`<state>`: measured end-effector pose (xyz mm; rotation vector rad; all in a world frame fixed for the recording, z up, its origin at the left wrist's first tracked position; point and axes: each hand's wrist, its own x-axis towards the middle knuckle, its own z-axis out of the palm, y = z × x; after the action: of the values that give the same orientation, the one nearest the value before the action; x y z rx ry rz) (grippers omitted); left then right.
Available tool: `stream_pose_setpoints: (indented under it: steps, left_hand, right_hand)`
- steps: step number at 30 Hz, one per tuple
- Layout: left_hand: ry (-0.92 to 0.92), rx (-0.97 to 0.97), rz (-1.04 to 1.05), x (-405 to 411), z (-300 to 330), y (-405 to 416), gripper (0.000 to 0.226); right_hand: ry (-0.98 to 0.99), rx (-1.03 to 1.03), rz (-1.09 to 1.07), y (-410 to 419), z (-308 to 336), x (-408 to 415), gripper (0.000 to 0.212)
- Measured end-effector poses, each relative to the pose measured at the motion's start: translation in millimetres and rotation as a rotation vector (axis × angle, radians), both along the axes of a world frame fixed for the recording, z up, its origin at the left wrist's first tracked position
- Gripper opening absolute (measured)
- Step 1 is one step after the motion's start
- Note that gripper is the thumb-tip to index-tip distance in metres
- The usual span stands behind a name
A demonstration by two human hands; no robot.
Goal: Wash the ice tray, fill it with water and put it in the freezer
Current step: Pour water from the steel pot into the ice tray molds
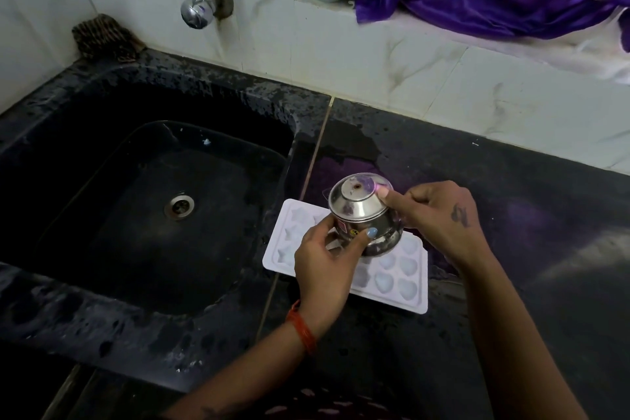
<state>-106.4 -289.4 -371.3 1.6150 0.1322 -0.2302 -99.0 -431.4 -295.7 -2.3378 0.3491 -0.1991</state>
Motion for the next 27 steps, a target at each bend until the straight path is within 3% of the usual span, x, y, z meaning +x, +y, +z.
stream_pose_setpoints:
  steps: [4,15,27]
  left_hand:
    - [0.021,-0.023,-0.039,-5,3,-3,0.027]
    - [0.046,-0.066,-0.12,-12,1,-6,0.033]
    - [0.033,-0.056,-0.119,-13,0,-7,0.026]
  right_hand:
    - [0.023,-0.14,0.009,-4,5,-5,0.059]
    - [0.07,-0.281,0.003,-7,6,-10,0.058]
    - [0.074,-0.315,0.014,-3,10,-11,0.056]
